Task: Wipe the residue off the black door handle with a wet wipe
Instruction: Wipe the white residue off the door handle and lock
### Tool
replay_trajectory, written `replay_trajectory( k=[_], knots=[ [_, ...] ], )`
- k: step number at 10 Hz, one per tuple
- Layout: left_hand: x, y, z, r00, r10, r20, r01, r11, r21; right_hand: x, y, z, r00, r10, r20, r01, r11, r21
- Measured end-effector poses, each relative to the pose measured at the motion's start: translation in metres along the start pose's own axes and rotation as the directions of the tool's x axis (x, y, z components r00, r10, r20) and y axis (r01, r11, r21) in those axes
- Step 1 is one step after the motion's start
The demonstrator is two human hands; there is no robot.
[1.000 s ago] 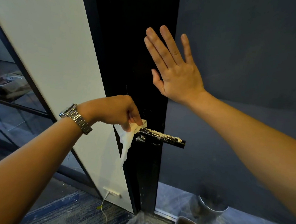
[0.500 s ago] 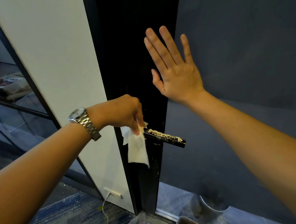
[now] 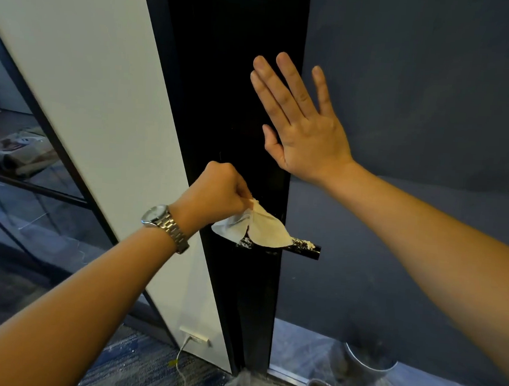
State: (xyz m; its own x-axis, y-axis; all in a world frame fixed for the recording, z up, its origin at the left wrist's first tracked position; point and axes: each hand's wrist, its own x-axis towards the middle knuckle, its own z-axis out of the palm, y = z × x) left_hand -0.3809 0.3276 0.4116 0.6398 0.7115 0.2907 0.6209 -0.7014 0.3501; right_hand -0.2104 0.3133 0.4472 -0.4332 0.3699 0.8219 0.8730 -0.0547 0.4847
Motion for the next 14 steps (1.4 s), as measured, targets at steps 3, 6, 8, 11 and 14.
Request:
replay_trajectory(
  k=[3,6,8,11,14],
  knots=[
    [-0.014,-0.006,0.013,0.963,0.009,-0.268,-0.017,0.999,-0.028,0.000,0.000,0.000,1.000,0.001,-0.003,-0.001,1.000,-0.013],
    [-0.011,-0.012,0.005,0.957,0.273,-0.102,-0.236,0.931,0.277,0.001,-0.001,0.000,1.000,0.000,0.001,0.000,1.000,-0.018],
    [-0.013,-0.015,0.004,0.967,0.193,-0.167,-0.162,0.970,0.182,0.001,-0.001,0.000,1.000,0.001,0.000,-0.001,1.000,-0.021],
    [-0.010,-0.015,0.011,0.961,0.187,-0.206,-0.154,0.974,0.165,0.001,-0.001,-0.001,1.000,0.005,0.003,-0.005,1.000,-0.010],
    [-0.018,-0.011,0.016,0.904,-0.339,-0.259,0.238,0.904,-0.355,0.001,-0.001,0.000,1.000,0.002,-0.011,-0.002,1.000,-0.010]
  ],
)
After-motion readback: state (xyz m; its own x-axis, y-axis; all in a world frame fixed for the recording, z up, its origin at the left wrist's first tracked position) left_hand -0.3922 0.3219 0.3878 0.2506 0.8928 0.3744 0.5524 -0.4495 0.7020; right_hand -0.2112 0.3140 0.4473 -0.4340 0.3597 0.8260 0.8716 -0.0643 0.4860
